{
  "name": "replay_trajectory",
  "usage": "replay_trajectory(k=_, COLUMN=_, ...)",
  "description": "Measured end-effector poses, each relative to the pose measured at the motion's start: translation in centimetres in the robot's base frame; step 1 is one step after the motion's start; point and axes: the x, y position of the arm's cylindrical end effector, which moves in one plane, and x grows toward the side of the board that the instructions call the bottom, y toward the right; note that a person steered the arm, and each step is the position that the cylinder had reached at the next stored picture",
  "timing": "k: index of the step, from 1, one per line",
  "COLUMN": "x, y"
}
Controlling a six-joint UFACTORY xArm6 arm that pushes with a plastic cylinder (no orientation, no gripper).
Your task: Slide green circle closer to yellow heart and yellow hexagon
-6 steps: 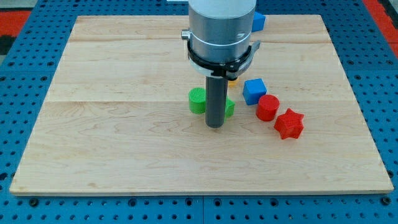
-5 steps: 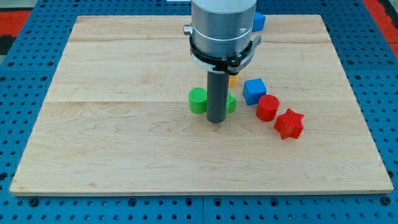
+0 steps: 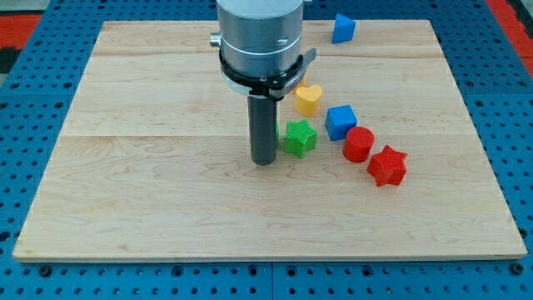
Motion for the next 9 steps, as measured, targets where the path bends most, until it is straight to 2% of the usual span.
replay_trajectory(k=2, x=1.5, y=0.0)
replay_trajectory(k=4, x=-7.2, y=1.0)
replay_trajectory(k=7, x=-9.4, y=0.1)
replay_trajectory(k=8, x=-10.0, y=-1.4)
replay_trajectory(k=9, x=-10.2, y=-5.7)
